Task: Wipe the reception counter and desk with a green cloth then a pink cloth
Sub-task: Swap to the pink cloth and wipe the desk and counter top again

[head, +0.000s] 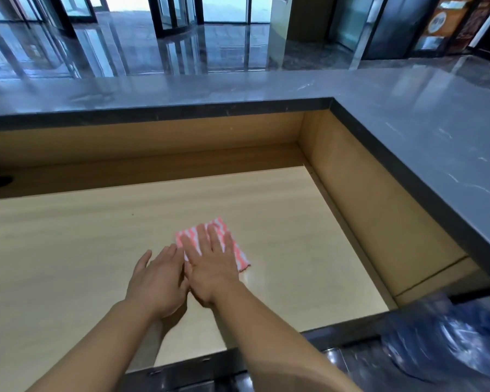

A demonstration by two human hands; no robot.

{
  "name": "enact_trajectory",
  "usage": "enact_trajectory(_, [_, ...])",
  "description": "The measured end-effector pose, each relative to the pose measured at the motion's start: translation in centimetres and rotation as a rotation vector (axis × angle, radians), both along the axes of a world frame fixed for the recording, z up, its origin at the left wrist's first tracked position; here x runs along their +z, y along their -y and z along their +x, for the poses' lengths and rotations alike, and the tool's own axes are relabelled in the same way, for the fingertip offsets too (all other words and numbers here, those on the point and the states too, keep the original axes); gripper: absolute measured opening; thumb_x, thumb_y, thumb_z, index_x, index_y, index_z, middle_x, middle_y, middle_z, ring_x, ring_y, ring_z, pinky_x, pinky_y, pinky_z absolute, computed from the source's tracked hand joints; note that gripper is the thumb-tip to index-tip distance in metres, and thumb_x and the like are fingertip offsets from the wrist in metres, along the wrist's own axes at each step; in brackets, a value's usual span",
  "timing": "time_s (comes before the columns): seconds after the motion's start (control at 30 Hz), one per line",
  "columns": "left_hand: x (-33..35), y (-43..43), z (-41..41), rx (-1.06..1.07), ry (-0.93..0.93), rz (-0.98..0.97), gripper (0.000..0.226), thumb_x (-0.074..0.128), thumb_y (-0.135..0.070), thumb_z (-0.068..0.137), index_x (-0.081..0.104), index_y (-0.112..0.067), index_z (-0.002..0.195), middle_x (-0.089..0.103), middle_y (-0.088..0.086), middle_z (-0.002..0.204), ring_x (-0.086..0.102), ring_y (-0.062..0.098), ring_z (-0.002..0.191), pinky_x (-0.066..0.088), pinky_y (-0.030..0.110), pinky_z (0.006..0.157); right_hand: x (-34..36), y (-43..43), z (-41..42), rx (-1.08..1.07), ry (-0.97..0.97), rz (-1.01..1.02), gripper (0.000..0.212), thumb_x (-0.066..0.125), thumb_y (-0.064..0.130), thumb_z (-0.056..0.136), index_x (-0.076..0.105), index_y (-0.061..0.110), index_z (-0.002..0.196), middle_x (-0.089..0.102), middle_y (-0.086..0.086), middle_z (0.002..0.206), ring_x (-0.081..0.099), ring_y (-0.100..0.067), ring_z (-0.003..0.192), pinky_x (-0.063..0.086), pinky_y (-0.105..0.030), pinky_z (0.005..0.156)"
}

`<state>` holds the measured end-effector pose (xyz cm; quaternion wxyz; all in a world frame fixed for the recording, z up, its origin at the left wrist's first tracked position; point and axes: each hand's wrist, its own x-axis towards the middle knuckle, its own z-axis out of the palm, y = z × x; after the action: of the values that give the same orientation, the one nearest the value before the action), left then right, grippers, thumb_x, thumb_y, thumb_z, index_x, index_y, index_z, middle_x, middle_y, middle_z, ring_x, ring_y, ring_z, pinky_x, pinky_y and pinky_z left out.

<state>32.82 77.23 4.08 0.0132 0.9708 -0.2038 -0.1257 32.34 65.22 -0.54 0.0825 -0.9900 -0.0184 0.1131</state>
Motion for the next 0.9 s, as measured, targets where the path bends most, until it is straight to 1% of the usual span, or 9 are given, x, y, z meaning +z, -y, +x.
enact_trajectory(0.07, [0.5, -0.1, -1.1, -0.005, -0.017, 0.032, 0.058, 0.04, -0.035, 0.095, 0.023, -0.02, 0.148, 0.023, -0.005, 0.157, 0.015, 0.009, 0.146, 0.002, 0.036, 0.118, 0.3, 0.6, -0.6, 0.074, -0.004, 0.023, 0.056, 0.013, 0.046, 0.104, -0.011, 0.036, 0.154, -0.022, -0.002, 0.161, -0.028, -0.021, 0.145, -0.02, -0.048, 0.115])
enact_trajectory(0.17, [1.1, 0.3, -2.1, -0.039, -0.031, 0.085, 0.051, 0.044, -0.036, 0.094, 0.032, -0.021, 0.14, 0.032, -0.003, 0.151, 0.025, 0.01, 0.142, 0.006, 0.036, 0.118, 0.4, 3.7, -1.4, 0.131, 0.025, -0.087, 0.067, 0.028, 0.046, 0.103, -0.014, 0.034, 0.154, -0.019, -0.005, 0.162, -0.025, -0.026, 0.146, -0.017, -0.049, 0.116])
enact_trajectory(0.37, [0.6, 1.7, -3.2, -0.099, -0.118, 0.175, 0.045, 0.048, -0.041, 0.091, 0.039, -0.02, 0.13, 0.042, -0.003, 0.135, 0.044, 0.015, 0.128, 0.009, 0.04, 0.119, 1.9, 14.1, -3.6, -0.174, -0.053, -0.127, 0.067, 0.028, 0.041, 0.104, -0.016, 0.029, 0.153, -0.021, -0.004, 0.161, -0.023, -0.027, 0.147, -0.01, -0.05, 0.118])
enact_trajectory(0.43, [0.3, 1.7, -3.3, -0.097, -0.12, 0.166, 0.046, 0.051, -0.041, 0.09, 0.038, -0.02, 0.129, 0.039, -0.003, 0.136, 0.041, 0.015, 0.131, 0.009, 0.04, 0.119, 1.5, 17.6, -4.4, -0.3, -0.064, -0.124, 0.066, 0.024, 0.044, 0.104, -0.017, 0.03, 0.153, -0.02, -0.004, 0.162, -0.021, -0.027, 0.148, -0.007, -0.05, 0.119])
enact_trajectory(0.53, [-0.1, 1.2, -3.3, -0.088, -0.148, 0.155, 0.058, 0.051, -0.041, 0.089, 0.031, -0.021, 0.139, 0.025, -0.003, 0.153, 0.024, 0.013, 0.143, 0.006, 0.039, 0.119, 1.0, 21.2, -5.8, -0.43, -0.064, -0.1, 0.062, 0.017, 0.045, 0.104, -0.018, 0.031, 0.153, -0.017, -0.004, 0.163, -0.02, -0.026, 0.148, 0.002, -0.048, 0.12])
enact_trajectory(0.6, [-0.2, 1.0, -3.2, -0.087, -0.144, 0.148, 0.057, 0.051, -0.042, 0.089, 0.031, -0.021, 0.139, 0.026, -0.004, 0.153, 0.023, 0.013, 0.144, 0.006, 0.04, 0.12, 0.9, 21.9, -6.2, -0.49, -0.064, -0.028, 0.06, 0.015, 0.044, 0.104, -0.016, 0.032, 0.153, -0.017, -0.003, 0.163, -0.018, -0.023, 0.149, 0.008, -0.047, 0.118])
enact_trajectory(0.67, [-0.1, 1.0, -3.2, -0.09, -0.136, 0.145, 0.057, 0.051, -0.042, 0.089, 0.031, -0.022, 0.138, 0.028, -0.005, 0.152, 0.028, 0.013, 0.142, 0.007, 0.039, 0.12, 0.7, 21.0, -6.3, -0.551, -0.072, -0.015, 0.06, 0.015, 0.043, 0.104, -0.016, 0.031, 0.154, -0.017, -0.004, 0.163, -0.019, -0.023, 0.149, 0.003, -0.049, 0.118])
enact_trajectory(0.73, [0.1, 1.3, -3.2, -0.094, -0.14, 0.157, 0.063, 0.051, -0.043, 0.09, 0.026, -0.021, 0.144, 0.021, -0.004, 0.156, 0.029, 0.014, 0.141, 0.005, 0.039, 0.119, 0.5, 19.2, -6.0, -0.587, -0.078, -0.06, 0.061, 0.015, 0.041, 0.104, -0.018, 0.029, 0.153, -0.019, -0.008, 0.162, -0.02, -0.027, 0.148, -0.008, -0.051, 0.117])
enact_trajectory(0.9, [-0.1, 1.2, -3.1, -0.093, -0.161, 0.165, 0.071, 0.051, -0.042, 0.092, 0.018, -0.02, 0.15, 0.01, -0.001, 0.161, 0.022, 0.016, 0.145, 0.002, 0.04, 0.119, 0.2, 11.8, -5.9, -0.43, -0.026, -0.091, 0.06, 0.01, 0.043, 0.103, -0.025, 0.029, 0.15, -0.025, -0.01, 0.159, -0.025, -0.03, 0.146, -0.019, -0.051, 0.114])
